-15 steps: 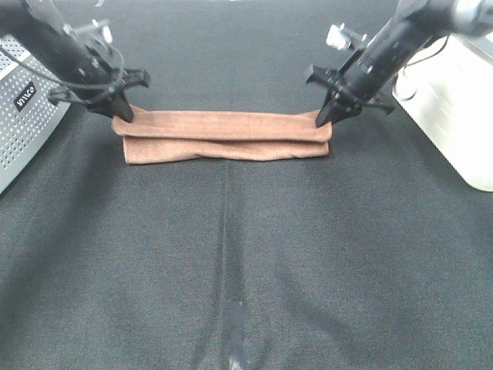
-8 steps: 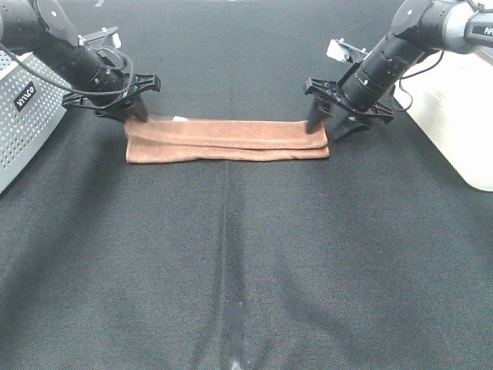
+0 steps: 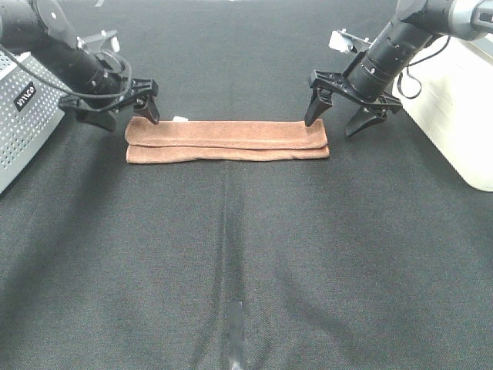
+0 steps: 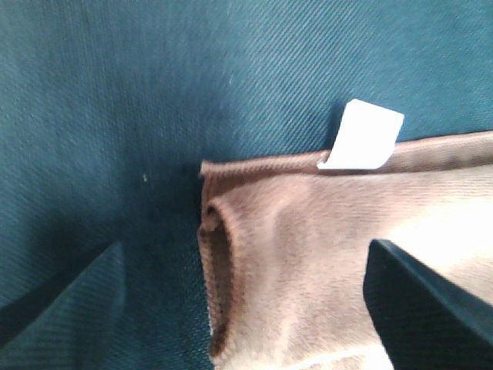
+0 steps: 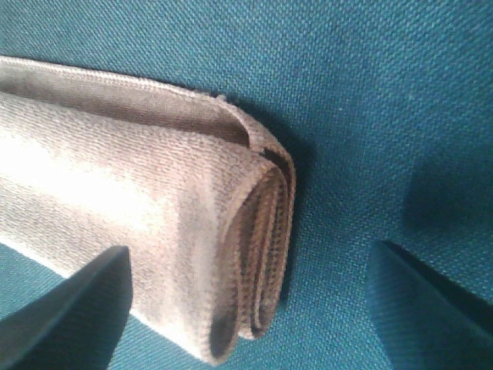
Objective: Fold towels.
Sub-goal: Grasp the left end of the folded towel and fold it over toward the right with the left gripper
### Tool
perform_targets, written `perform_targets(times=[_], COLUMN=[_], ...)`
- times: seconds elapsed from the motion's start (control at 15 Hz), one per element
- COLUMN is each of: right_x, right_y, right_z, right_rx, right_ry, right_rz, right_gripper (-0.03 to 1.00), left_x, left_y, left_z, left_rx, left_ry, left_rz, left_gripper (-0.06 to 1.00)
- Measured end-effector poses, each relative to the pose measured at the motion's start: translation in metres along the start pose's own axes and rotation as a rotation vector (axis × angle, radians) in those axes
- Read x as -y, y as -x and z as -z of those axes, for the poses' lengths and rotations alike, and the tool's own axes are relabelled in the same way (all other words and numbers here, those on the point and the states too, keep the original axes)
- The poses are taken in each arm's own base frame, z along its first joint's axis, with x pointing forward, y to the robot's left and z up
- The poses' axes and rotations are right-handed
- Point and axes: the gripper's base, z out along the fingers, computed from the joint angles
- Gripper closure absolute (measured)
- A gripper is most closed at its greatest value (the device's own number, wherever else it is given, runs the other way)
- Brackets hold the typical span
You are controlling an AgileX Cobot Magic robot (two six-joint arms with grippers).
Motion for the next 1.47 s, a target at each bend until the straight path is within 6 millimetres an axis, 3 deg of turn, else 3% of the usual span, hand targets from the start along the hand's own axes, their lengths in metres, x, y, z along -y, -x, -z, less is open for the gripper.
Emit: perform_targets(times=[0.33,0.47,0.67,0.8,1.0,1.2,1.27,1.33,1.47], right_x=[0.0,0.0,0.0,0.0,0.0,-0.001,-0.001,-0.003,-0.004], right_y=[0.0,0.0,0.0,0.0,-0.001,-0.002,-0.002,-0.001,-0.003], right_z=[0.0,0.0,0.0,0.0,0.0,0.004,0.004,0.009,0.01], right_rx=[0.0,0.0,0.0,0.0,-0.009,-0.021,-0.021,-0.021,-0.038], right_ry=[-0.001,-0.002,-0.003,-0.003,-0.001,0.001,0.001,0.003,0.005], right_rz=[0.0,0.001,0.001,0.001,-0.003,0.0,0.0,-0.002,-0.017], right_gripper=[0.19,0.19,0.19,0.19,0.19,0.19,0.19,0.19,0.19], left_x=[0.007,0.009,0.009,0.01,0.008,-0.001,-0.001,-0.009,-0.008], left_y=[-0.011,-0.012,-0.014,-0.014,-0.013,-0.003,-0.003,0.006,0.016], left_z=[-0.021,-0.024,-0.027,-0.027,-0.023,0.003,0.003,0.025,0.051], left_rx=[-0.036,-0.035,-0.04,-0.04,-0.043,-0.044,-0.044,-0.025,-0.003], left_ry=[-0.031,-0.032,-0.036,-0.038,-0.01,0.062,0.062,0.084,0.088], left_rz=[0.046,0.043,0.05,0.047,0.008,-0.068,-0.068,-0.075,-0.08], left_gripper=[0.19,0.35,0.76,0.88,0.88,0.88,0.88,0.88,0.88])
